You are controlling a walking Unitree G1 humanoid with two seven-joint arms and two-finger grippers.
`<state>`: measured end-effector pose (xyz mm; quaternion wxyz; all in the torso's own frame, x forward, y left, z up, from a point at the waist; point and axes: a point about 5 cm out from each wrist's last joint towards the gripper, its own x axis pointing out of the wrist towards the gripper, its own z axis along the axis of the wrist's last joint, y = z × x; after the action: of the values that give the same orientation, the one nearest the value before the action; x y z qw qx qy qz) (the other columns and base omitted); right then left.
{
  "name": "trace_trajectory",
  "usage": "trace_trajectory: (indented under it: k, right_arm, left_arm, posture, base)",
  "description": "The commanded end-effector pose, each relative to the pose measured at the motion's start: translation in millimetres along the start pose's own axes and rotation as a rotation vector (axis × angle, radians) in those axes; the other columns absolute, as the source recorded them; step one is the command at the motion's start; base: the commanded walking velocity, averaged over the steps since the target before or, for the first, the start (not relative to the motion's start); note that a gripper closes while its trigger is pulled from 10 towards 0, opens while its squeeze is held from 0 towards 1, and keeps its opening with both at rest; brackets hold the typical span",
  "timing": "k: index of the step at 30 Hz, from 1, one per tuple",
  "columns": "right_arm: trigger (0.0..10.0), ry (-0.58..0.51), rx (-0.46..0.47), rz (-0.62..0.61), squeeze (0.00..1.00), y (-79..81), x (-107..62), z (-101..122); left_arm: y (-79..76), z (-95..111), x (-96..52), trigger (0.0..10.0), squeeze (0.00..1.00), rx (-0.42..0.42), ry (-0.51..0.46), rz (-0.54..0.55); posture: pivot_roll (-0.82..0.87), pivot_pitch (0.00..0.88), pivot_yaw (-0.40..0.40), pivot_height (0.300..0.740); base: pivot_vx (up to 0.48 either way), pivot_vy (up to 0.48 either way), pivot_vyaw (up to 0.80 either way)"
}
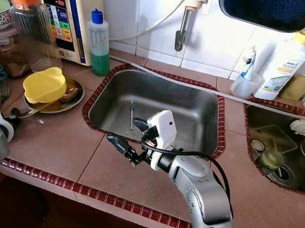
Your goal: Kitchen organization
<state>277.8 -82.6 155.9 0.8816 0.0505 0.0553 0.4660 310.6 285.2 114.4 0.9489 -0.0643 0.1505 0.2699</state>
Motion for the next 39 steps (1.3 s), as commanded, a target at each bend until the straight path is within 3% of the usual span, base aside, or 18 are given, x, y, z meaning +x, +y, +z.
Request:
trace_trajectory:
  k: [1, 10, 11, 12, 13, 24, 32, 39]
  right_arm:
    - [10.0, -0.005, -0.011, 0.022, 0.00, 3.2, -0.7, 3]
    - [10.0, 0.001, -0.016, 0.026, 0.00, 3.9, -0.7, 3]
    - [10.0, 0.002, -0.016, 0.027, 0.00, 4.3, -0.5, 3]
    - [10.0, 0.002, -0.017, 0.027, 0.00, 4.6, -0.4, 3]
    - [10.0, 0.002, -0.016, 0.028, 0.00, 5.1, -0.3, 3]
    - [10.0, 0.006, -0.018, 0.032, 0.00, 6.4, -0.3, 2]
    - [10.0, 0.010, -0.018, 0.033, 0.00, 7.3, -0.9, 1]
    - [10.0, 0.009, -0.022, 0.031, 0.00, 7.9, -1.7, 2]
  left_arm:
    - [-2.8, -12, 0.0, 0.0, 0.00, -0.014, 0.063, -0.011]
    - [-6.8, -13, -2.2, 0.0, 0.00, -0.018, 0.069, -0.024]
    - [-5.8, -12, -1.8, 1.0, 0.00, -0.003, 0.057, -0.021]
    - [-5.3, -10, -1.6, 1.0, 0.00, 0.008, 0.048, -0.020]
    - [-4.0, -7, -0.8, 10.0, 0.00, 0.033, 0.028, -0.014]
    - [-1.2, 15, 5.9, 10.0, 0.00, 0.090, -0.055, 0.002]
    - [-6.4, 18, 13.5, 10.0, 0.00, 0.081, -0.039, -0.025]
    - [-15.6, 14, 16.7, 10.0, 0.00, 0.012, -0.002, -0.070]
  posture:
    - [0.09, 0.032, 0.017, 0.740]
    - [0.09, 0.032, 0.016, 0.740]
    - [0.09, 0.032, 0.016, 0.740]
    - [0.09, 0.032, 0.016, 0.740]
    - [0.09, 0.032, 0.016, 0.740]
    - [0.08, 0.031, 0.015, 0.740]
    - [0.08, 0.034, 0.015, 0.740]
    - [0.07, 0.039, 0.015, 0.740]
  base:
    - [0.000, 0.000, 0.00]
    - [0.000, 0.000, 0.00]
    - [0.000, 0.000, 0.00]
    - [0.000, 0.000, 0.00]
    - [0.000, 0.000, 0.00]
    - [0.000, 0.000, 0.00]
    - [0.000, 0.000, 0.00]
    - [0.000, 0.000, 0.00]
